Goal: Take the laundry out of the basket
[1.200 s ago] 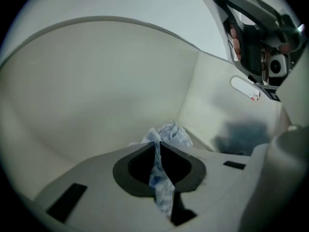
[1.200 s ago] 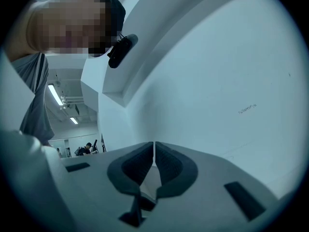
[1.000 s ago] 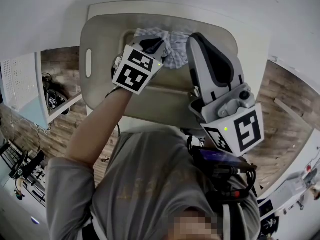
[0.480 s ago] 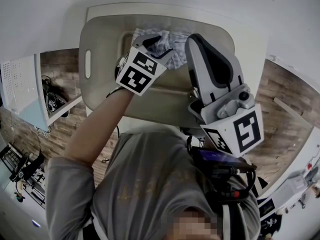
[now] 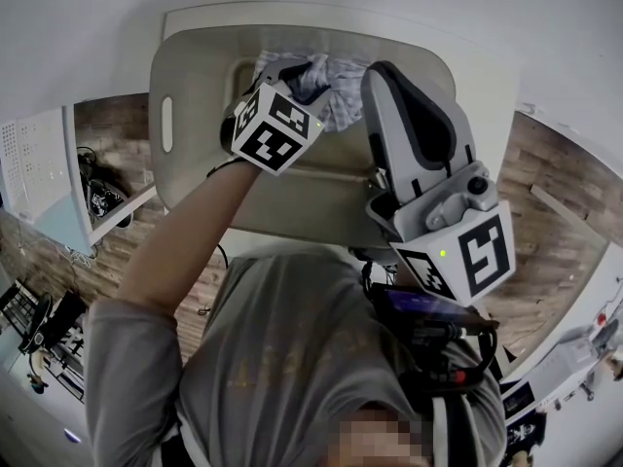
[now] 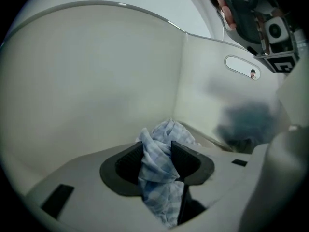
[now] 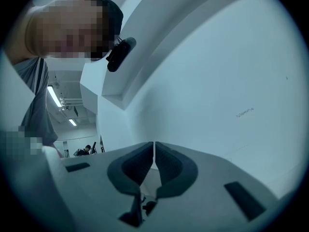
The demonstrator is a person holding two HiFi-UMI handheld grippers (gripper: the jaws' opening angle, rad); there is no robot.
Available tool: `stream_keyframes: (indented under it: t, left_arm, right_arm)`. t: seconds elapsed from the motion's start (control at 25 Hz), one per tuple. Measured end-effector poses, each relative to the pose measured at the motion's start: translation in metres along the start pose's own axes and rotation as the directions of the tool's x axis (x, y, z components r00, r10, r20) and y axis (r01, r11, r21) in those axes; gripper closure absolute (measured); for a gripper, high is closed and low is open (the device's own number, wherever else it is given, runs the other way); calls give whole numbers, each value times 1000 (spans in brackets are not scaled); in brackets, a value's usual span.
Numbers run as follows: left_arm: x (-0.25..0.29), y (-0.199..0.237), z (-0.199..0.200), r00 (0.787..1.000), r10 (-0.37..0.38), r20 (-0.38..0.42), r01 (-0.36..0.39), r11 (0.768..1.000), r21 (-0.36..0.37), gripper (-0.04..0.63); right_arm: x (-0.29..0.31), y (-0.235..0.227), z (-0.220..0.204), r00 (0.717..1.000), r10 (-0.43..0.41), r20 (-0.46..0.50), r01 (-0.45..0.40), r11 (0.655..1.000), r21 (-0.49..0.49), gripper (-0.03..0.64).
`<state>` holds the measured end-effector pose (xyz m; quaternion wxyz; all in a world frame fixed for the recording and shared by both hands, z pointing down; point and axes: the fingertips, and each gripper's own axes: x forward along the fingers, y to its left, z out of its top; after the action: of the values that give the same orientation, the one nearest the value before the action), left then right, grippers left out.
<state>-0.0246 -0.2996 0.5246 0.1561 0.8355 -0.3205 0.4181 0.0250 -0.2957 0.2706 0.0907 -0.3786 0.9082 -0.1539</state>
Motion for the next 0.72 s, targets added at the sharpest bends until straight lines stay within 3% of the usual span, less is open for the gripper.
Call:
stream_keyframes:
  t: [0.44,0.6,0.72]
  left_arm:
    - [1,2,4,1000,-9,0,9,1000,-25,477]
    - [0,3,3,1000,-2,2,2,1000,-14,488]
    - [0,3,3,1000,0,4,0,1000,-5,489]
  right_arm:
    - [-20,-13,27,995,-83,62,85,996,-29,598]
    - [-45,-34,38,978,-196,73,202,975,-94,598]
    - [-71,-59,44,944,-318,84,327,937,-125,598]
